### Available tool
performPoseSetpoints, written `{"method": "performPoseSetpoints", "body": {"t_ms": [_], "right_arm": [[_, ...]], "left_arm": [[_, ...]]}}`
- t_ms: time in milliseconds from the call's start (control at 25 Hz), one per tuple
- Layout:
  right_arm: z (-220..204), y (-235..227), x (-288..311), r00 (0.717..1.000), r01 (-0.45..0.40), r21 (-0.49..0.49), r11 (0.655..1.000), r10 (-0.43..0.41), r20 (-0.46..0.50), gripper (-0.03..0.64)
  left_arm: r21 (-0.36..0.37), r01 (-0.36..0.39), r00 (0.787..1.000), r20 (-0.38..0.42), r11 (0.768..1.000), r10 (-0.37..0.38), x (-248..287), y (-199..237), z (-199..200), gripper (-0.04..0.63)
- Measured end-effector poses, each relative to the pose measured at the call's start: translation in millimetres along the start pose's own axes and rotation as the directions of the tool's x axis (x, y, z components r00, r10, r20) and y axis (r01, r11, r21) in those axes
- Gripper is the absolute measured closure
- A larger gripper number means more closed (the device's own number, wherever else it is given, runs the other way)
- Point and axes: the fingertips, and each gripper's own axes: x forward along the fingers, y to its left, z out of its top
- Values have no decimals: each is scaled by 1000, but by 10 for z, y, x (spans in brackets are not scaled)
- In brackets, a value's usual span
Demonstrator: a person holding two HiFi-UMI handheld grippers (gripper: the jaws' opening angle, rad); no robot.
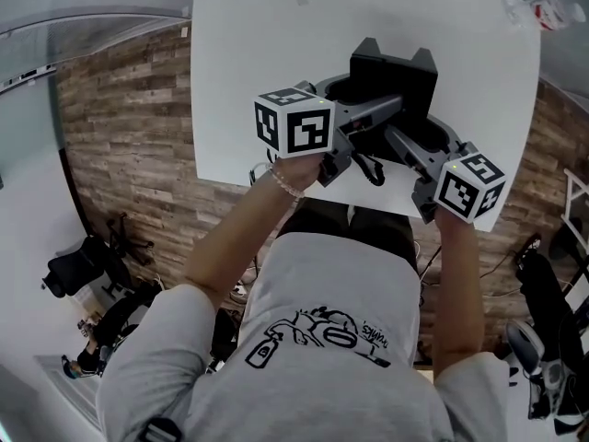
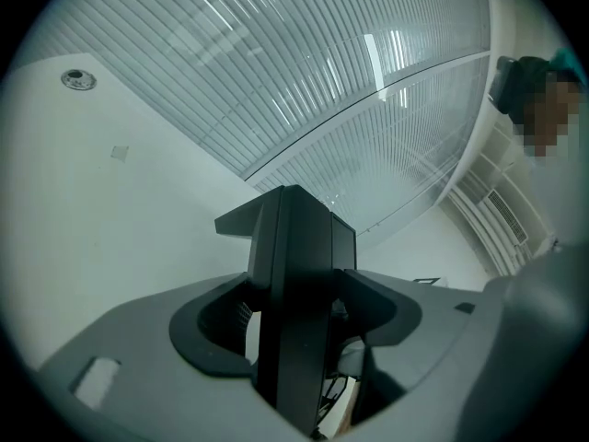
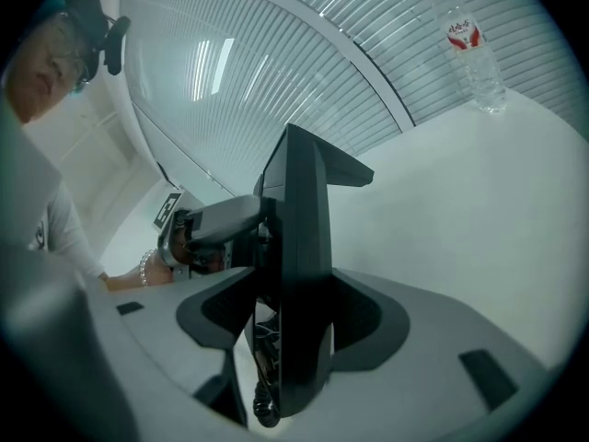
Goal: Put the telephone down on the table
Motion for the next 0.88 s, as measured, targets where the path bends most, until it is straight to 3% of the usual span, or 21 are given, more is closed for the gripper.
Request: {"method": "performPoseSetpoints", "body": {"t_ms": [880], "right_arm": [[-65, -501, 307, 1000, 2, 39, 999, -1, -22, 396]], "left_arm": [[-27, -20, 1000, -12, 999, 19, 330, 519, -28, 288]]}}
